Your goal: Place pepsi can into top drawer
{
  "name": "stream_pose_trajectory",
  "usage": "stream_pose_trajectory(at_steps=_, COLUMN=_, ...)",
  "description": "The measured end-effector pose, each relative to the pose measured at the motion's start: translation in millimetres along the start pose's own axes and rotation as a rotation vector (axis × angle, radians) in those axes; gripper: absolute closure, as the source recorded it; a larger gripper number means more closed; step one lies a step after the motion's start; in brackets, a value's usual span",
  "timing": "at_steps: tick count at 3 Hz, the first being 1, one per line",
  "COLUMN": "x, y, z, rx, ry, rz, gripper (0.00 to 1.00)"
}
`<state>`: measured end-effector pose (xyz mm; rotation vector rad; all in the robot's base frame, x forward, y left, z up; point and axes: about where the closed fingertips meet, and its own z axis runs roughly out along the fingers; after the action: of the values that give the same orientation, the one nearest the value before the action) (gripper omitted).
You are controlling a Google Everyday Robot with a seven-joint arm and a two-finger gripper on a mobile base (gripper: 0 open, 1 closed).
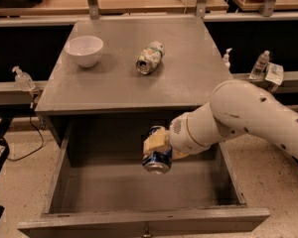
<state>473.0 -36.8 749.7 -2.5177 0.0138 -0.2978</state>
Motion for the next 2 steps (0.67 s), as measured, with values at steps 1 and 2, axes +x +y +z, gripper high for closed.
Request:
stream_pose_trajectory(at_steps=1, x=-13.4, y=22.6, z=27.0, rx=-0.05, ry=-0.046, rz=-0.074, gripper=1.0)
stream_pose_trajectory(at_steps=2, x=-16.1, y=24.9, z=47.1, rx=-0.08, ry=-0.071, rz=-0.07, gripper=1.0)
